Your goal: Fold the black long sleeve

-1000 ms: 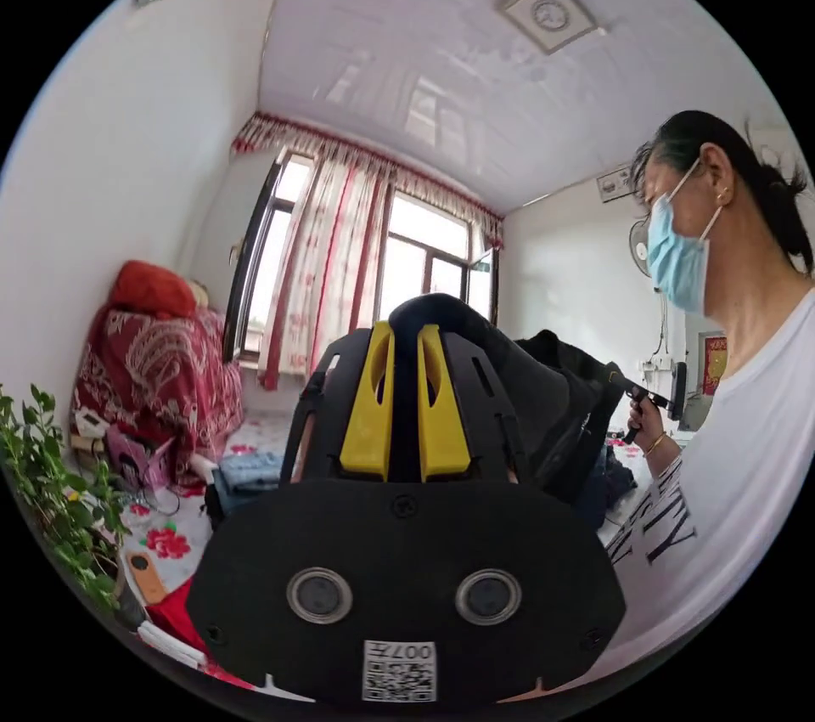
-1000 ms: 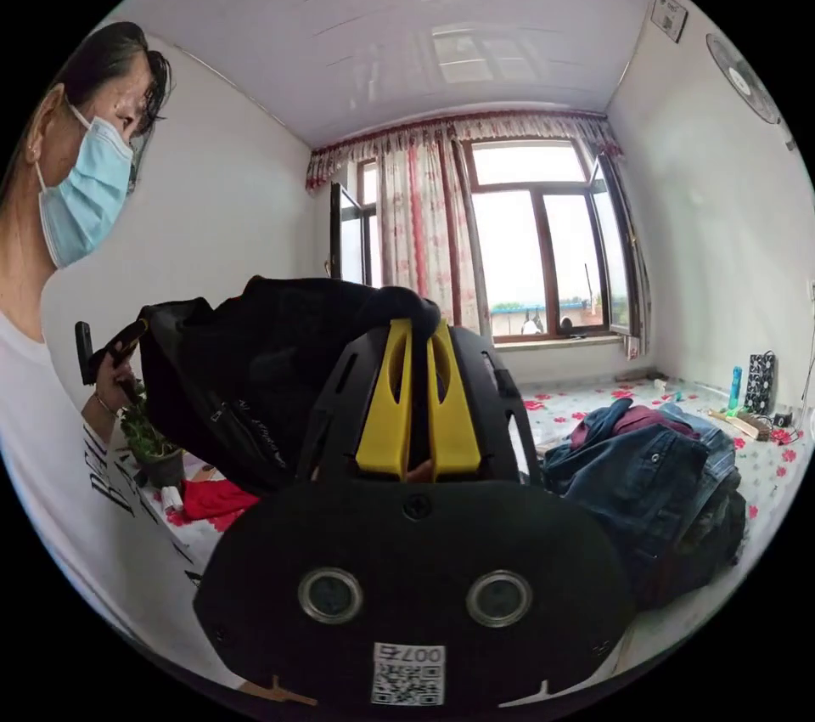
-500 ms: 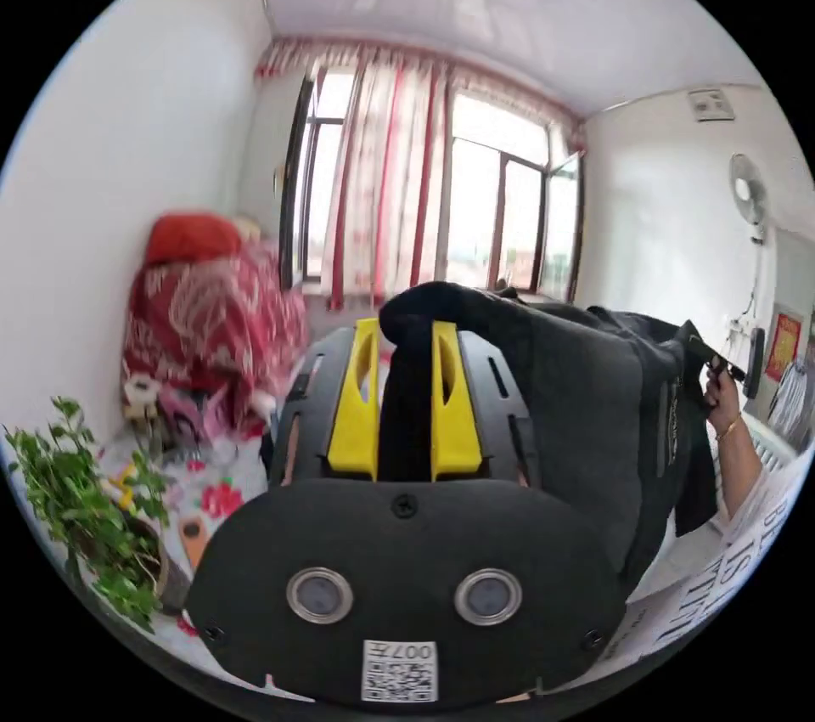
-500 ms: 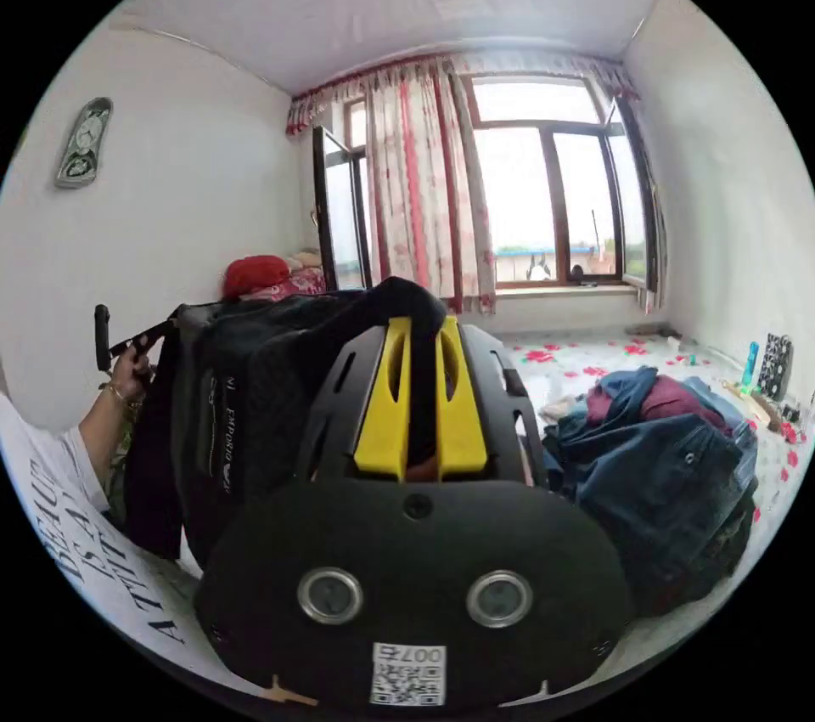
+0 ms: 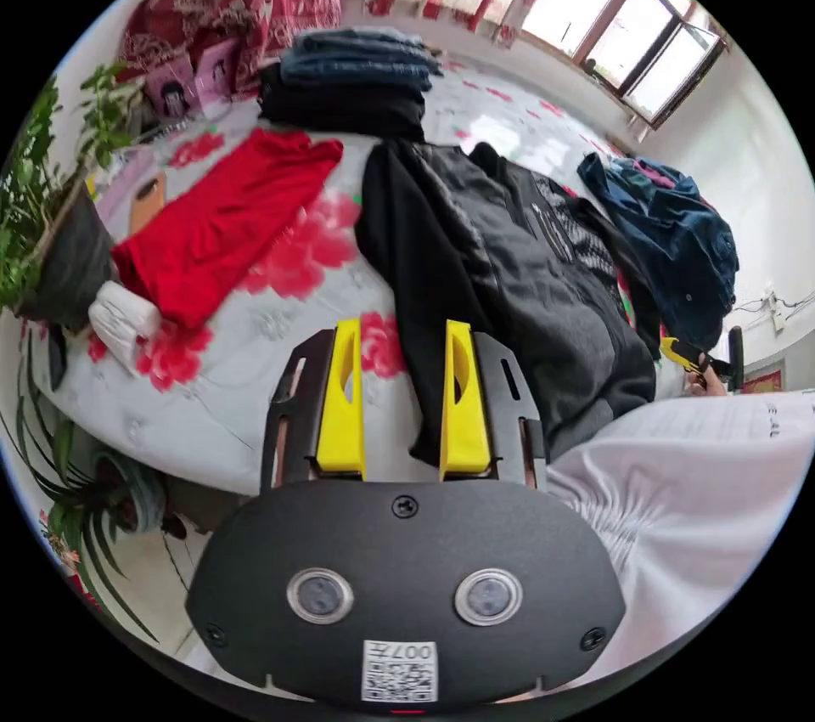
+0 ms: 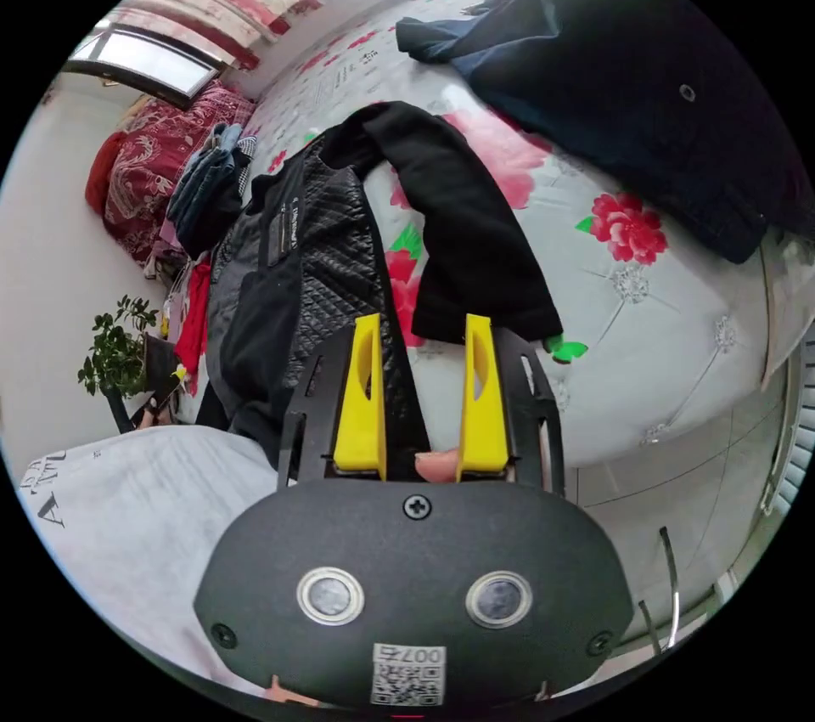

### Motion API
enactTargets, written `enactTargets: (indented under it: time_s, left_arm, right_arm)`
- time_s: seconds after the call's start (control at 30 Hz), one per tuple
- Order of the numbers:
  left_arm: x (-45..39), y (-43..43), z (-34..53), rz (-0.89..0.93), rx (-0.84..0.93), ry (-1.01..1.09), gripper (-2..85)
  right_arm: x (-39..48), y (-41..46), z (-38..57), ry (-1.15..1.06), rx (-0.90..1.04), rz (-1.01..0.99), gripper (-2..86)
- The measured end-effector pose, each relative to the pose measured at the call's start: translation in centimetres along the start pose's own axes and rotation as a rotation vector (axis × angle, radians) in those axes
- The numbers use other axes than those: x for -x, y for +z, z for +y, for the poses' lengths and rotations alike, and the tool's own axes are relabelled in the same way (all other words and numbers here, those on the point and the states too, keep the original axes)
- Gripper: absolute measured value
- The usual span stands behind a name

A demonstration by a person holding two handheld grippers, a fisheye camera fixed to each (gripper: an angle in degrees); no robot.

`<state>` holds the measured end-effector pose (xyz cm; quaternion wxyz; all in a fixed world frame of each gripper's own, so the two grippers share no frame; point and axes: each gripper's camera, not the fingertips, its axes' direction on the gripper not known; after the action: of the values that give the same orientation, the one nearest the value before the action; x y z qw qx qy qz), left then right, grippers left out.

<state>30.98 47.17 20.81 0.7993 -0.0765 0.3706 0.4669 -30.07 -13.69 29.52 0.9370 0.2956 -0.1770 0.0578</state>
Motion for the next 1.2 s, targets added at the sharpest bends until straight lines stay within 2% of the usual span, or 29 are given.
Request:
enactTargets:
  time_s: [0.13,0.2,0.27,0.33,0.4,0.47,0.57,0.7,0.77,0.83,0.93,1.03,1.1,1.2]
  left_arm:
    - [-3.3,3.7,-0.9,0.023,0.117,0.097,13.5]
    - [-5.1,7.9,-2.6,-0.093,0.274,0.181,9.9]
    - [-5.8,7.9,-4.4,-0.078,0.267,0.241,6.2]
    - [-5.6,7.5,-6.8,-0.041,0.338,0.253,4.7]
    - [-4.1,3.0,-9.5,0.053,0.258,0.281,3.7]
    - [-1.6,-1.7,-11.2,0.104,0.188,0.264,2.1]
    - [4.8,-10.8,-13.3,0.026,-0.002,0.127,0.8]
    - [15.2,-20.7,-12.5,-0.108,-0.277,-0.299,2.8]
    - [17.3,-21.7,-11.0,-0.137,-0.344,-0.406,5.4]
    - [17.8,-20.7,-10.1,-0.157,-0.313,-0.441,7.7]
    - [15.6,-17.3,-8.3,-0.148,-0.225,-0.396,9.8]
    - [12.0,-12.9,-6.4,-0.069,-0.146,-0.261,11.1]
    - [9.5,-9.2,-6.0,0.029,-0.042,-0.139,13.2]
    - [6.6,-5.4,-6.8,0.077,0.064,0.047,15.3]
  right_arm:
    - [0.1,2.0,-2.5,-0.05,0.021,0.211,8.7]
    - [-0.1,3.9,-4.4,-0.052,0.099,0.248,7.7]
    - [0.1,4.8,-6.3,-0.05,0.128,0.328,4.6]
    - [0.1,4.3,-7.8,-0.075,0.148,0.32,2.6]
    - [-0.1,1.7,-8.9,-0.1,0.065,0.312,1.6]
    - [-1.8,-4.0,-9.7,-0.051,-0.107,0.356,1.1]
    - [-5.6,-10.6,-9.5,0.099,-0.3,0.396,1.5]
    - [-8.1,-12.6,-8.5,0.183,-0.349,0.353,3.0]
    - [-6.8,-10.7,-7.0,0.098,-0.326,0.272,4.1]
    - [-5.5,-8.2,-5.6,0.025,-0.259,0.188,4.9]
    - [-3.7,-4.5,-2.5,-0.052,-0.145,0.067,6.0]
    - [-3.1,-1.8,-0.2,-0.107,-0.029,-0.037,6.9]
    - [-2.9,-0.6,0.5,-0.148,0.05,-0.058,7.4]
    - [-2.6,1.1,0.7,-0.208,0.138,-0.048,7.8]
